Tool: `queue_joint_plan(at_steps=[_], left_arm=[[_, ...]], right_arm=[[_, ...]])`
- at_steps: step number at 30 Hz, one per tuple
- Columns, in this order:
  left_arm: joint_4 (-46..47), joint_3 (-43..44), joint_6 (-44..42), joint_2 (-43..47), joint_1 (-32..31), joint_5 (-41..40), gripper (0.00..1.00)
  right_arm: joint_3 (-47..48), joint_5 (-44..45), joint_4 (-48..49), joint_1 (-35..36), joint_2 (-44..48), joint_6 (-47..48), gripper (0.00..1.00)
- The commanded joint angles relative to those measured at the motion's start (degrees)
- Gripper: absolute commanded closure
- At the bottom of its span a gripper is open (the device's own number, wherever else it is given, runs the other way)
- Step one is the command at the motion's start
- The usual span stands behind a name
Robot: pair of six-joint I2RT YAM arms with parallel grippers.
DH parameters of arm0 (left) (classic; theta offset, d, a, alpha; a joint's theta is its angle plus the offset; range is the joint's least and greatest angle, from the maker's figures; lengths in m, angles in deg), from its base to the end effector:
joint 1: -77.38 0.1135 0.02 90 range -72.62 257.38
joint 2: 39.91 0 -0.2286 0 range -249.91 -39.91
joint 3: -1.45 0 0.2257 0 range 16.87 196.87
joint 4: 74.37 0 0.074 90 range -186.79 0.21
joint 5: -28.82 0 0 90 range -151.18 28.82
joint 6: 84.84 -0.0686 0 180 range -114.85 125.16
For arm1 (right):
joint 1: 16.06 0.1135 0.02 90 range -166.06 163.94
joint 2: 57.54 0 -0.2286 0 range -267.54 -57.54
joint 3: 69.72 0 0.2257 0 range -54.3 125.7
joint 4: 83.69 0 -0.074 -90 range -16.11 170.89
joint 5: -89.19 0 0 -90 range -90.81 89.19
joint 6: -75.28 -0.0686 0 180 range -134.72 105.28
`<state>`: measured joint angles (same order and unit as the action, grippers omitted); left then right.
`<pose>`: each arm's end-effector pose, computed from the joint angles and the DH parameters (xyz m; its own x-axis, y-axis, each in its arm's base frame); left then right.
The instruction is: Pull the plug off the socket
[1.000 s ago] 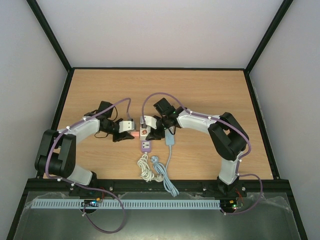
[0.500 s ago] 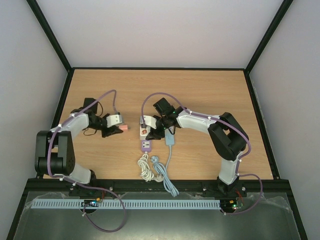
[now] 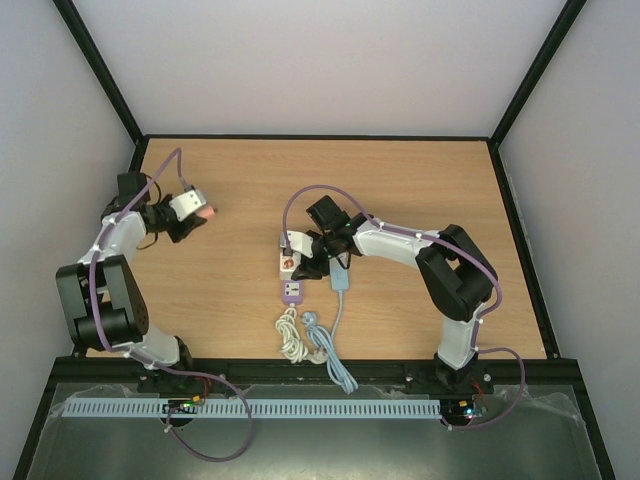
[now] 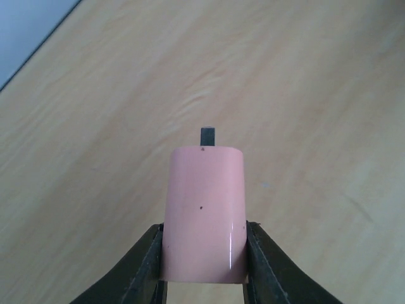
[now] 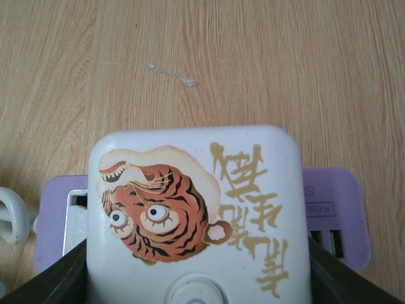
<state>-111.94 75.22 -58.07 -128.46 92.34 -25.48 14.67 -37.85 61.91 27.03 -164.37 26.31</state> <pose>0.3114 0.0418 0.1818 -0.2242 0.6906 -0.6876 0.7436 0.5773 0.3373 0.2385 0.2797 0.1384 0.0547 -0.6663 -0.7437 -0.9942 -0.1055 0.0213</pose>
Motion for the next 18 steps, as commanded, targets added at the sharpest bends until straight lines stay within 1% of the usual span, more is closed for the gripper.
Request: queue_joint_plan(at_steps=[1, 5, 11, 14, 18], left_arm=[[11.86, 3.86, 11.73, -4.54, 0.03, -8.86, 0.80], [17.18, 8.17, 16.89, -9.35, 0.05, -15.00, 0.80], [21.59, 13.95, 18.81, -16.97, -1.09, -23.56, 0.78], [25.35, 14.96, 18.46, -20.18, -2.21, -28.99, 0.78], [29.71, 15.99, 16.92, -24.11, -3.50, -34.14, 0.77]], right_arm=[[-0.68, 3.86, -7.00, -0.29, -1.79, -0.42, 0.90], [-0.60, 3.76, -6.85, -0.30, -1.72, -0.77, 0.89], [-0.59, 3.91, -6.68, -0.29, -1.89, -0.94, 0.89], [-0.59, 3.87, -6.63, -0.29, -1.90, -1.05, 0.89], [-0.72, 3.83, -6.41, -0.31, -1.91, -1.22, 0.89]])
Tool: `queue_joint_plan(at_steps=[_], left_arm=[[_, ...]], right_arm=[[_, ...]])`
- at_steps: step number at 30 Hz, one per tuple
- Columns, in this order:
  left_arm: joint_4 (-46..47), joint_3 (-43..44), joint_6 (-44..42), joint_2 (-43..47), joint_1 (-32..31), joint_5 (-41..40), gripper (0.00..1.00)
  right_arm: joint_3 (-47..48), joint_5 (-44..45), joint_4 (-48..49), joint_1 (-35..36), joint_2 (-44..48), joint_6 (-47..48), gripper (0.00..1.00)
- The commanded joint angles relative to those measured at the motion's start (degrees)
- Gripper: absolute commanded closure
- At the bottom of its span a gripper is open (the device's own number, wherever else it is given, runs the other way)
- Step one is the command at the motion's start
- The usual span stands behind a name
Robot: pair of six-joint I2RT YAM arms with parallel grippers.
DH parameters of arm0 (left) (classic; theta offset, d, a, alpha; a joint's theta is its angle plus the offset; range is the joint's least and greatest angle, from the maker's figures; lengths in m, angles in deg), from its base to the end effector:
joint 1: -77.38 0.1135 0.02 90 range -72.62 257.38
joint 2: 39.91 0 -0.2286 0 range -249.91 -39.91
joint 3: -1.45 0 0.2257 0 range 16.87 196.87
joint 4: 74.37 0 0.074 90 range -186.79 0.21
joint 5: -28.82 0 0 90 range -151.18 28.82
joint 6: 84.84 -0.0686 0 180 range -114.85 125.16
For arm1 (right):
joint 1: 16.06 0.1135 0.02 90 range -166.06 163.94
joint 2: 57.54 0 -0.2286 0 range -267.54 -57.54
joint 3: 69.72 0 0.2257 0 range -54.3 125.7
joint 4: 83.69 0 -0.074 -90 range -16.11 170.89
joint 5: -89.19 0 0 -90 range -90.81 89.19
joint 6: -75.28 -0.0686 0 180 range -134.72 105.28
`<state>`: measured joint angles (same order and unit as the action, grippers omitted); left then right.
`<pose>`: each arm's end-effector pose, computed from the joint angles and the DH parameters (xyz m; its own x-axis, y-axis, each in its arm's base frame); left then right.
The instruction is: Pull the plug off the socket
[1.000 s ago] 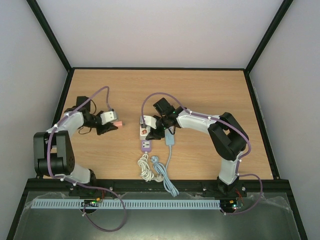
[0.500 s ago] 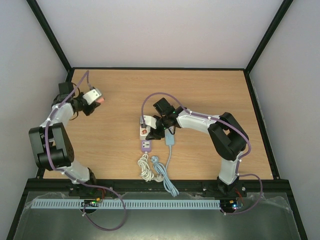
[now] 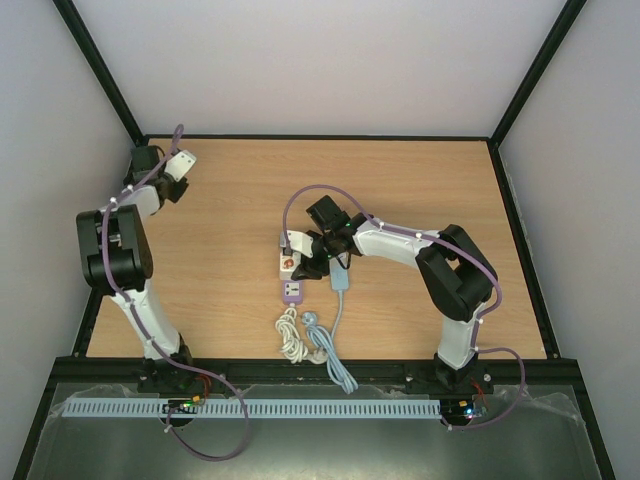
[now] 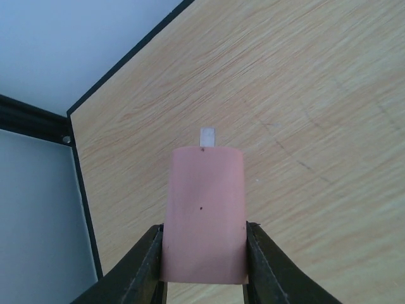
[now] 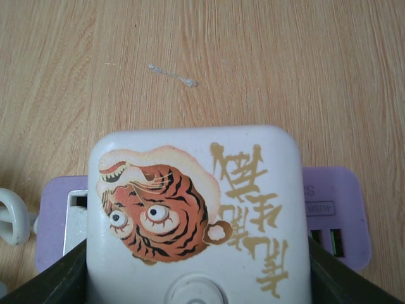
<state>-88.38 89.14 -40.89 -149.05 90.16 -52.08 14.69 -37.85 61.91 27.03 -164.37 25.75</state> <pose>0.4125 0.0824 0.1647 -0.4595 0.6247 -0.6314 0.3429 0.7805 0.5227 0.2385 0.2797 0.1385 0.0452 -0.6671 -0.7436 -0.9947 -0.0990 0.0283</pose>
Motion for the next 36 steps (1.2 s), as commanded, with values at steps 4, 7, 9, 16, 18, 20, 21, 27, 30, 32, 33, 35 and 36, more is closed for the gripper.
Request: queue_joint_plan(at_steps=[4, 7, 9, 16, 18, 20, 21, 27, 30, 32, 33, 35, 36], left_arm=[[8.98, 4.08, -1.32, -7.90, -1.95, -11.60, 0.78], [10.74, 5.07, -1.88, -10.33, -2.29, -13.71, 0.78], [11.47, 5.54, -2.33, -11.74, -2.53, -14.72, 0.77], [13.83, 5.58, -4.47, -15.32, -3.17, -18.07, 0.66], [13.47, 5.29, -5.28, -15.39, -3.52, -18.02, 0.63], [13.01, 4.63, -5.70, -15.01, -3.77, -17.27, 0.60], [12.60, 4.33, -5.80, -14.79, -3.80, -16.94, 0.59], [9.41, 3.46, -5.53, -12.76, -3.99, -14.60, 0.43], [7.74, 2.86, -5.41, -11.34, -4.09, -13.49, 0.36], [6.27, 2.22, -5.47, -9.67, -4.06, -11.83, 0.30], [5.43, 1.80, -5.30, -8.97, -4.06, -10.95, 0.27], [4.14, 1.27, -4.39, -7.21, -4.03, -9.49, 0.22], [2.94, 1.21, -4.07, -6.35, -4.07, -8.71, 0.21]], right_arm=[[-0.77, 3.91, -6.41, -0.29, -2.07, -0.65, 0.89], [-0.86, 4.04, -6.31, -0.29, -2.21, -0.65, 0.89], [-0.89, 4.22, -6.25, -0.33, -2.30, -0.57, 0.89], [-0.82, 4.29, -6.23, -0.30, -2.91, -0.57, 0.89], [-0.87, 4.28, -6.24, -0.29, -2.99, -0.47, 0.89], [-0.77, 4.34, -6.24, -0.30, -3.26, -0.40, 0.89], [-0.79, 4.26, -6.24, -0.29, -3.34, -0.38, 0.89], [-0.44, 4.01, -6.33, -0.29, -3.68, -0.38, 0.89], [-0.35, 4.03, -6.42, -0.29, -3.58, -0.48, 0.89], [-0.38, 4.18, -6.30, -0.29, -3.67, -0.48, 0.89], [-0.35, 4.31, -6.23, -0.24, -3.81, -0.48, 0.89], [-0.34, 4.43, -6.18, -0.21, -4.00, -0.48, 0.89], [-0.35, 4.32, -6.19, -0.20, -4.05, -0.59, 0.89]])
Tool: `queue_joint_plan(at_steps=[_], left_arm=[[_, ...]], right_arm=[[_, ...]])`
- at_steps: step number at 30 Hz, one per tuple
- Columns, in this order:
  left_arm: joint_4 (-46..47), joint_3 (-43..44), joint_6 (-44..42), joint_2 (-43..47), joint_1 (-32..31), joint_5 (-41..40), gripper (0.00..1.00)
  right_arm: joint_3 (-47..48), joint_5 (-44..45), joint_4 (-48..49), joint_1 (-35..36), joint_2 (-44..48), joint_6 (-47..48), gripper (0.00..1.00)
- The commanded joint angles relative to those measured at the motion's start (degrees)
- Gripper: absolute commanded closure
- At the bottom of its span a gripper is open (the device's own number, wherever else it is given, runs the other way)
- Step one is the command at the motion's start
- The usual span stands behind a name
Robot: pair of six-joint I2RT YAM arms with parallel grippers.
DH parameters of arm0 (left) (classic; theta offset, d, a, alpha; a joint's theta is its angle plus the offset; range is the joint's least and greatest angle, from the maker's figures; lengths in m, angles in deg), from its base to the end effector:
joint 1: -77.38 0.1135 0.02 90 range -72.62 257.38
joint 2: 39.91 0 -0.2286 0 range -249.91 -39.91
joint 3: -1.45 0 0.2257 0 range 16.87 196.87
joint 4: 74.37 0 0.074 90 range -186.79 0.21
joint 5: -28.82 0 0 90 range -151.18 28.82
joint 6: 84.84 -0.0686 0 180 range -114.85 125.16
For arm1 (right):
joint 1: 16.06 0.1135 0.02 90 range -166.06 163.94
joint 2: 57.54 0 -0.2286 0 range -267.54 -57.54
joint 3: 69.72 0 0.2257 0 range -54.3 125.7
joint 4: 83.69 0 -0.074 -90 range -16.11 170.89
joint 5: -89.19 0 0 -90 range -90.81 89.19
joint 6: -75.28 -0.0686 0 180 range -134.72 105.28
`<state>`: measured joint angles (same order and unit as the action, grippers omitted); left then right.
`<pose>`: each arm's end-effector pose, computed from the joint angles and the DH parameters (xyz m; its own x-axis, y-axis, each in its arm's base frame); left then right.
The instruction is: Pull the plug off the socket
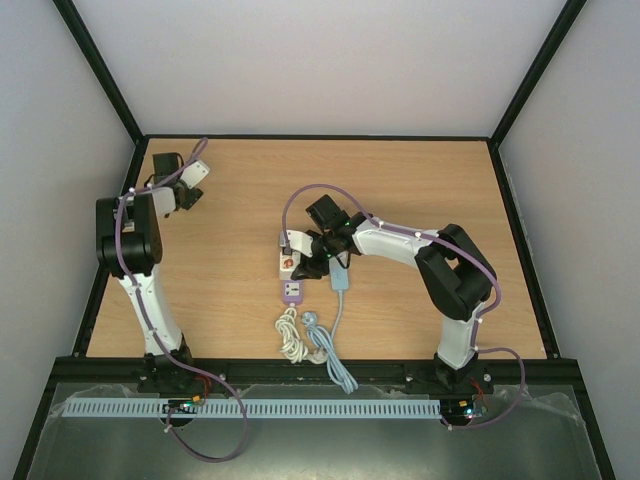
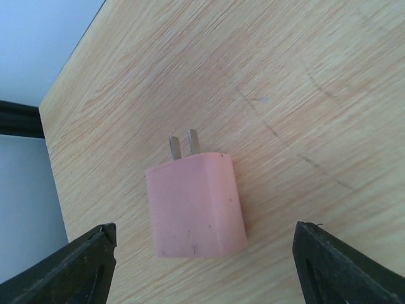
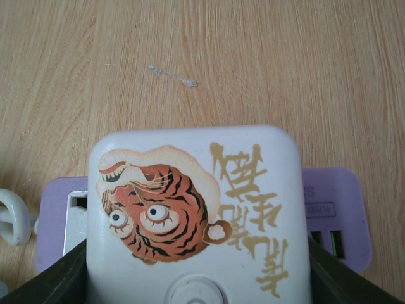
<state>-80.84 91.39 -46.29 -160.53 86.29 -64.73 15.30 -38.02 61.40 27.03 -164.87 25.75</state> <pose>0.4381 0.0730 0.1090 -0.5308 0.7069 -0.4675 0.3399 0.6829 0.6467 0.2393 0.2807 0.1379 0.0412 -0.6693 -0.7419 -0.9943 -0.1005 0.0354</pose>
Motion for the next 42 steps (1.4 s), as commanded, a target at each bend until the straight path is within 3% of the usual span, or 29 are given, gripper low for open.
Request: queue_joint_plan(at_steps=[1, 6, 8, 15, 19, 23, 28, 31, 32, 37, 40, 42], left_arm=[[-5.40, -1.09, 1.99, 6.08, -0.19, 4.73, 0.18], [-9.41, -2.33, 4.15, 11.93, -0.04, 8.47, 0.09], [-10.73, -3.17, 5.00, 14.49, 0.07, 9.63, 0.01], [-13.60, -8.08, 9.52, 25.43, 1.28, 17.39, 0.00], [-14.80, -12.00, 13.26, 32.96, 3.35, 27.49, 0.00], [-29.87, -10.58, 5.08, 35.50, 3.40, 37.02, 0.00], [-36.51, -13.20, 0.93, 38.55, 3.16, 42.22, 0.00], [-41.29, -14.56, -3.13, 40.14, 3.08, 45.14, 0.00], [-43.06, -14.76, -4.40, 40.69, 3.01, 46.41, 0.00], [-46.41, -17.14, -5.23, 42.78, 0.47, 47.89, 0.00], [-46.48, -19.41, -6.08, 44.49, -0.94, 49.82, 0.00], [-46.56, -20.87, -7.24, 46.07, -2.47, 50.92, 0.00]], right_arm=[[-0.96, 4.33, -5.63, -0.28, -3.53, -0.69, 0.89], [-0.93, 4.14, -5.08, -0.15, -3.33, -1.24, 0.88], [-0.95, 4.39, -4.59, -0.03, -3.38, -1.56, 0.88], [-0.80, 4.37, -3.28, 0.36, -3.40, -2.67, 0.85], [0.02, 4.48, -3.53, 1.20, -3.95, -2.59, 0.84], [0.57, 5.07, -3.13, 2.33, -4.16, -2.69, 0.81], [2.14, 6.34, -3.12, 4.18, -4.74, -2.67, 0.75], [4.07, 6.72, -4.37, 4.79, -5.42, -2.71, 0.60], [4.46, 6.55, -4.69, 4.81, -5.44, -2.75, 0.49], [4.73, 4.28, -4.66, 4.81, -2.81, -4.35, 0.15], [4.66, 2.38, -3.93, 4.81, -0.03, -5.37, 0.02], [4.11, 2.16, -2.84, 4.81, 1.79, -5.63, 0.02]])
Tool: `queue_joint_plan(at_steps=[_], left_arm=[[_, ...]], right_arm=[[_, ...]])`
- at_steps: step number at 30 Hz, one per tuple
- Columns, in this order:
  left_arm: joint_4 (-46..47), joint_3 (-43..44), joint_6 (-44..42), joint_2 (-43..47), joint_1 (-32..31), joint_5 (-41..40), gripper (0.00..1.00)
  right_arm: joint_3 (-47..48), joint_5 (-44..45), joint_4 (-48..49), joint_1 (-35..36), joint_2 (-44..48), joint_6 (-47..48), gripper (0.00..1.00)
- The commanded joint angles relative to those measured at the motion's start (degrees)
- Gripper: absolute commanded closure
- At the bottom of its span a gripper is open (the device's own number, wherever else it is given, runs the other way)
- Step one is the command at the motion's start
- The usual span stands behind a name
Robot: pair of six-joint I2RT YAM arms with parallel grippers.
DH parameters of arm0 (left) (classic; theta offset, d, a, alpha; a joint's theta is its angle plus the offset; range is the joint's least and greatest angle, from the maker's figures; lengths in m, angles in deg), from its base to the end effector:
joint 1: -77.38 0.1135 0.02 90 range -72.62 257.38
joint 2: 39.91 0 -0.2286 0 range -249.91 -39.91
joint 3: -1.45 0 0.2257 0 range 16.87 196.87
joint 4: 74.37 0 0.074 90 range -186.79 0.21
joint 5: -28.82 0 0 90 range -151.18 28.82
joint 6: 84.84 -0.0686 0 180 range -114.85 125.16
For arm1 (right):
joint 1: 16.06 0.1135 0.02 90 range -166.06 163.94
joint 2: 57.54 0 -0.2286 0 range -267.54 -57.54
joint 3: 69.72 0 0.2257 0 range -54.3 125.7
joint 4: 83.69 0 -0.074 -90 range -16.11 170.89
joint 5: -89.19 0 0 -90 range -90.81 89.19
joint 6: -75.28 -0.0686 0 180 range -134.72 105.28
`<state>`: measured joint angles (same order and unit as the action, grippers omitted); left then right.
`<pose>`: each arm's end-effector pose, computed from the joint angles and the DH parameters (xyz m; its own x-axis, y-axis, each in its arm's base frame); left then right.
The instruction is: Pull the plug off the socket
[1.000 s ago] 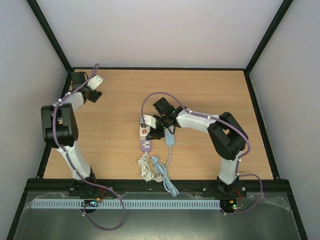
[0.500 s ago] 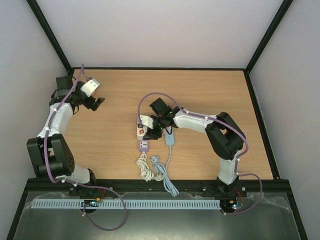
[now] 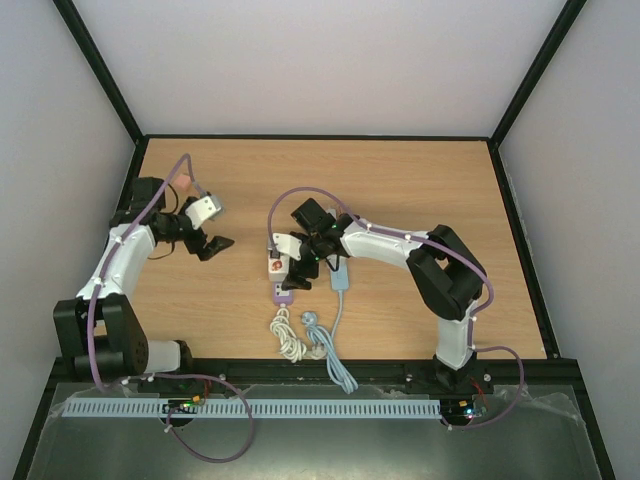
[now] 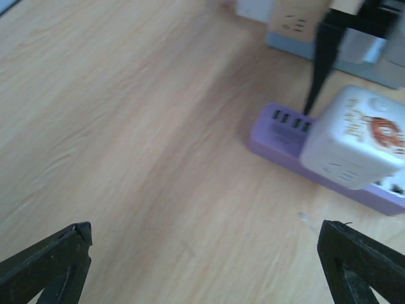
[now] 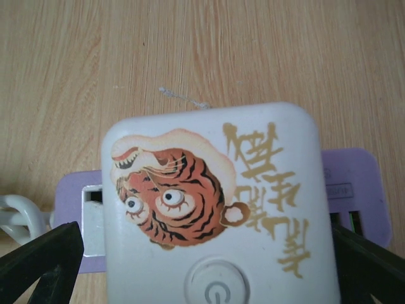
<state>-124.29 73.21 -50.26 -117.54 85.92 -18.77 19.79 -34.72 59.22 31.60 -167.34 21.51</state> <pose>0.2696 -0.0063 0.2106 -0.2457 0.5778 -0.7783 0.8239 0.5475 0.1464 0.2275 0.3064 0.1400 0.0247 -0.7012 -0.7126 -0.9935 -0.0964 0.0604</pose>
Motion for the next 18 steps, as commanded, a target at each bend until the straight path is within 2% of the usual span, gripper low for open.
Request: queue_joint_plan(at_steps=[1, 10, 18], left_arm=[[-3.13, -3.40, -3.93, 3.76, -2.90, 5.15, 0.00], [-3.82, -7.60, -10.06, 5.42, -11.78, 5.79, 0.00], [1.84, -7.73, -7.50, 2.63, -21.81, 0.39, 0.04]], right_arm=[[-1.11, -1.16, 0.49, 0.16, 5.18, -1.46, 0.02], [-11.89, -6.78, 12.95, -2.91, 14.82, -5.35, 0.02], [-21.91, -9.47, 22.84, -7.47, 20.88, -8.85, 0.02]])
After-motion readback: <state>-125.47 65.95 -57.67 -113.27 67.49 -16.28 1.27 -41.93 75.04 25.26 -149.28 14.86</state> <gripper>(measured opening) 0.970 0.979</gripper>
